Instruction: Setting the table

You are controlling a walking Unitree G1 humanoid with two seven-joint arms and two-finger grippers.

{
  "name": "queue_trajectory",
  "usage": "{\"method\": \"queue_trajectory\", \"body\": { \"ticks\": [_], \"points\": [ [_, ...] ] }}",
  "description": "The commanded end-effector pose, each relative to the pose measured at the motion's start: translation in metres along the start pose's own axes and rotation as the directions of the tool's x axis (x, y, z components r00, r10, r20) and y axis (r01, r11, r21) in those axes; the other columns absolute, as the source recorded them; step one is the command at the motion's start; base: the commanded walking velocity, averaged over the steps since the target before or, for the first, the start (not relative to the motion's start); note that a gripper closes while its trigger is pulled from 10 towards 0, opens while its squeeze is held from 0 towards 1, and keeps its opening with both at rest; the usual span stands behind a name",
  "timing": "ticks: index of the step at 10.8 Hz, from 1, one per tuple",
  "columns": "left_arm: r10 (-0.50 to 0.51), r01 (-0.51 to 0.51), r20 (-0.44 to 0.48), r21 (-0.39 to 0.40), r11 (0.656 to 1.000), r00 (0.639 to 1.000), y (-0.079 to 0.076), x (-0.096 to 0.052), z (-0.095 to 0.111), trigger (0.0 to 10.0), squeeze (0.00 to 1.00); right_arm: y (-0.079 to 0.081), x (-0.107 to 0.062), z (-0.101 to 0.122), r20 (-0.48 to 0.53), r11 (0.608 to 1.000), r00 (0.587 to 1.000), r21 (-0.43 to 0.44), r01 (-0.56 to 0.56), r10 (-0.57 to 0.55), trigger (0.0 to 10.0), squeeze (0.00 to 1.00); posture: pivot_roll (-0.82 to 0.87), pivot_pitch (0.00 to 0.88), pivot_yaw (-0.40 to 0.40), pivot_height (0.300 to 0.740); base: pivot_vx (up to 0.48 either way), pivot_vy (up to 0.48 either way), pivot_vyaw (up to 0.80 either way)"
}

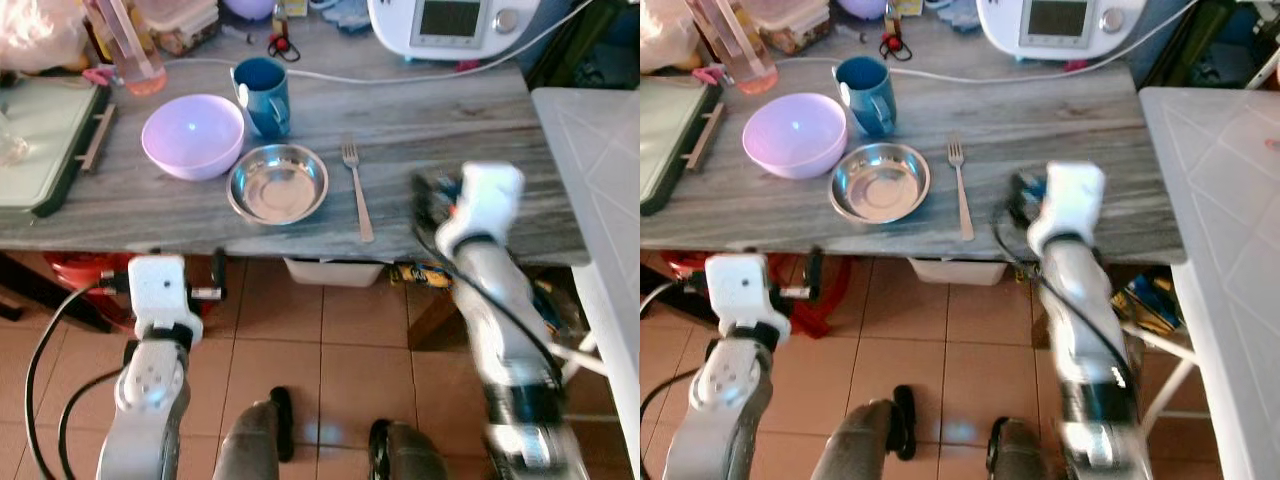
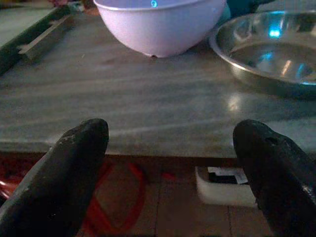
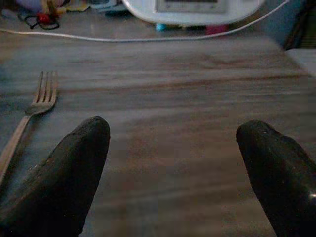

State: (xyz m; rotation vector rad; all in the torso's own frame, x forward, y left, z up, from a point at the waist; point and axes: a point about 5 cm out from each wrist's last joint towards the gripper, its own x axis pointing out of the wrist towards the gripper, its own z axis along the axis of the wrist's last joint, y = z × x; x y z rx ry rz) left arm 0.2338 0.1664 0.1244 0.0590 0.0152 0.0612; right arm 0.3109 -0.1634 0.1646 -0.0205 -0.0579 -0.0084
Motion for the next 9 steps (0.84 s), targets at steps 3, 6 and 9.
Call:
{"method": "queue_trajectory", "body": {
  "ticks": [3, 6, 9],
  "points": [
    [0.033, -0.033, -0.014, -0.001, 0.999, 0.999, 0.008, 0.003, -0.008, 10.0, 0.0, -0.01, -0.017, -0.007, 0.003, 0.999, 1.0, -0.032, 0.01, -0.01, 10.0, 0.0, 0.05, 0.077, 0.037, 0.74, -0.286, 0.0, 0.0],
    [0.018, -0.018, -0.008, -0.01, 1.0, 1.0, 0.002, 0.008, -0.013, 10.0, 0.0, -0.016, -0.031, -0.023, 0.022, 0.995, 1.0, -0.096, 0.01, -0.008, 10.0, 0.0, 0.03, 0.002, 0.045, 0.74, -0.316, 0.0, 0.0],
    [0.013, -0.013, -0.005, 0.004, 1.0, 1.0, 0.006, 0.013, -0.017, 10.0, 0.0, -0.023, -0.039, -0.035, 0.005, 0.994, 0.999, -0.097, 0.045, -0.044, 10.0, 0.0, 0.02, 0.0, 0.064, 0.74, -0.311, 0.0, -0.27]
  ]
}}
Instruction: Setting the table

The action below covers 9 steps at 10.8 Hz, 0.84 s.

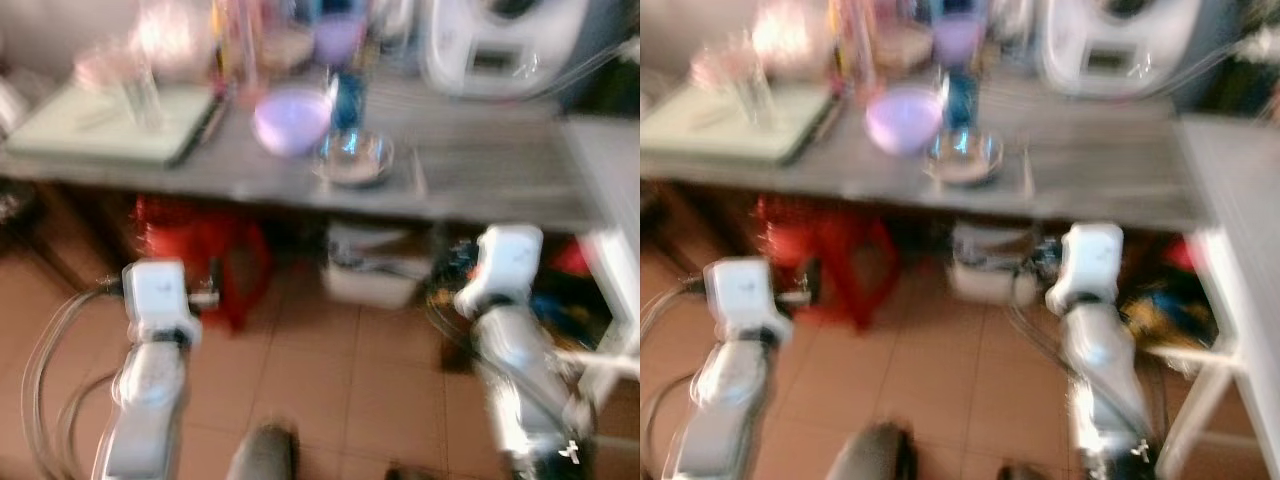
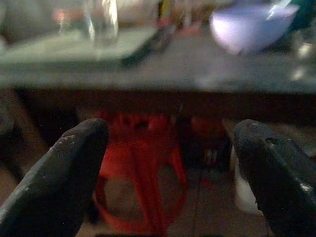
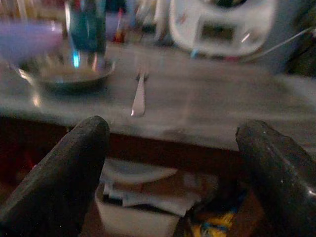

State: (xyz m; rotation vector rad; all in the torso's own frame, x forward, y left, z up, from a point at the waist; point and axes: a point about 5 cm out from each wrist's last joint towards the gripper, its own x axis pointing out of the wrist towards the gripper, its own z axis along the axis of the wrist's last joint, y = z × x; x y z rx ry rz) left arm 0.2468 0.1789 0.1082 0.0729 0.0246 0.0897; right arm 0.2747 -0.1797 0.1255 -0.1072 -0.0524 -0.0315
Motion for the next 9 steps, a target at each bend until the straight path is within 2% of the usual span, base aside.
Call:
{"method": "queue_trajectory", "body": {
  "ticks": [1, 3, 6, 8, 9],
  "points": [
    [-0.016, 0.016, 0.007, -0.009, 1.0, 1.0, -0.004, 0.0, -0.001, 10.0, 0.0, -0.008, -0.001, 0.0, 0.016, 0.999, 0.999, -0.001, 0.039, -0.039, 10.0, 0.0, 0.02, 0.0, 0.074, 0.74, -0.3, 0.0, -0.62],
    [-0.057, 0.057, -0.008, -0.012, 0.998, 0.998, -0.009, -0.001, -0.007, 10.0, 0.0, -0.007, 0.0, -0.005, 0.017, 0.998, 0.998, 0.015, 0.062, -0.062, 10.0, 0.0, 0.02, 0.0, 0.105, 0.74, 0.0, 0.0, 0.0],
    [-0.128, 0.127, -0.018, -0.049, 0.991, 0.992, -0.016, -0.005, -0.013, 10.0, 0.0, -0.01, 0.001, -0.009, 0.003, 0.997, 0.997, 0.027, 0.073, -0.073, 10.0, 0.0, 0.0, 0.0, 0.105, 0.74, 0.0, 0.0, 0.0],
    [-0.153, 0.154, 0.017, -0.069, 0.986, 0.988, -0.024, -0.007, -0.011, 10.0, 0.0, -0.012, 0.001, -0.008, 0.012, 0.996, 0.997, 0.05, 0.08, -0.081, 10.0, 0.0, 0.01, 0.0, 0.089, 0.74, 0.0, 0.0, 0.0],
    [-0.145, 0.146, 0.028, -0.076, 0.986, 0.989, -0.024, -0.006, -0.009, 10.0, 0.0, -0.011, 0.002, -0.006, 0.027, 0.998, 0.998, 0.035, 0.06, -0.061, 10.0, 0.0, 0.01, 0.0, 0.084, 0.74, 0.0, -0.345, 0.0]
  ]
}}
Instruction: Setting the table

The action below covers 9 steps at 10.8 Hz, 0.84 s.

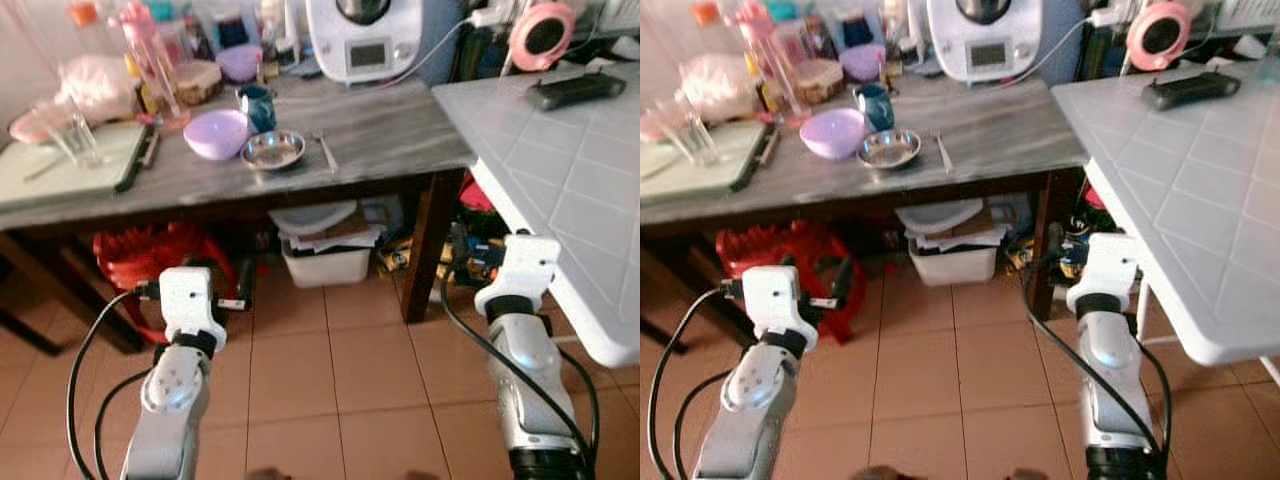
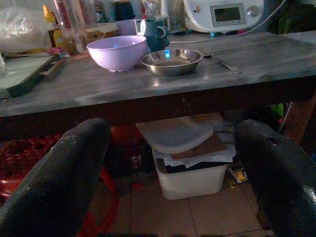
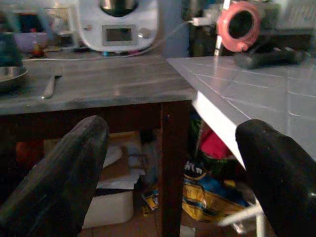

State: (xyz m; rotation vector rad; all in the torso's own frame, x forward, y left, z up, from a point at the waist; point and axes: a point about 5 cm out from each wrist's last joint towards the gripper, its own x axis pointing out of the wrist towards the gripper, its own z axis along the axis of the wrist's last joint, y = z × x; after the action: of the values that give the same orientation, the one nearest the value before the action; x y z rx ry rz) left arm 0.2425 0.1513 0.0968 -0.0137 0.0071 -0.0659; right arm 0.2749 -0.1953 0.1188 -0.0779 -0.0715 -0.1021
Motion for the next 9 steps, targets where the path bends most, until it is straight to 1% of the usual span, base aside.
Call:
{"method": "queue_trajectory", "body": {
  "ticks": [1, 4, 5, 6, 8, 9],
  "points": [
    [0.001, -0.001, 0.016, 0.008, 1.0, 1.0, 0.004, 0.001, 0.003, 10.0, 0.0, 0.005, 0.005, 0.008, 0.038, 0.999, 0.999, 0.004, -0.035, 0.034, 10.0, 0.0, 0.01, 0.0, 0.08, 0.74, 0.0, -0.461, 0.0],
    [0.002, -0.003, 0.01, 0.017, 1.0, 1.0, 0.008, -0.003, 0.003, 10.0, 0.0, 0.002, 0.006, 0.009, 0.031, 0.999, 0.999, 0.027, -0.027, 0.026, 10.0, 0.0, 0.01, 0.0, 0.077, 0.74, 0.0, -0.463, 0.0],
    [-0.005, 0.005, 0.001, 0.018, 1.0, 1.0, 0.007, -0.007, 0.002, 10.0, 0.0, 0.004, 0.002, 0.006, 0.011, 0.999, 0.999, 0.021, -0.044, 0.044, 10.0, 0.0, 0.01, 0.0, 0.07, 0.74, 0.0, -0.461, 0.0],
    [-0.01, 0.01, 0.0, 0.017, 1.0, 1.0, 0.006, -0.008, 0.002, 10.0, 0.0, 0.006, 0.001, 0.005, 0.001, 0.998, 0.998, 0.024, -0.056, 0.056, 10.0, 0.0, 0.02, 0.0, 0.067, 0.74, 0.0, -0.458, -0.8],
    [-0.02, 0.02, 0.009, 0.013, 1.0, 1.0, 0.003, -0.009, 0.007, 10.0, 0.0, 0.013, 0.006, 0.012, 0.029, 0.996, 0.997, 0.034, -0.078, 0.077, 10.0, 0.0, 0.03, 0.021, 0.071, 0.74, 0.0, -0.428, 0.0],
    [-0.026, 0.025, 0.01, 0.026, 0.999, 1.0, 0.003, -0.011, 0.009, 10.0, 0.0, 0.019, 0.011, 0.018, 0.05, 0.995, 0.994, 0.032, -0.095, 0.093, 10.0, 0.0, 0.04, 0.028, 0.07, 0.74, 0.24, -0.412, 0.0]
  ]
}}
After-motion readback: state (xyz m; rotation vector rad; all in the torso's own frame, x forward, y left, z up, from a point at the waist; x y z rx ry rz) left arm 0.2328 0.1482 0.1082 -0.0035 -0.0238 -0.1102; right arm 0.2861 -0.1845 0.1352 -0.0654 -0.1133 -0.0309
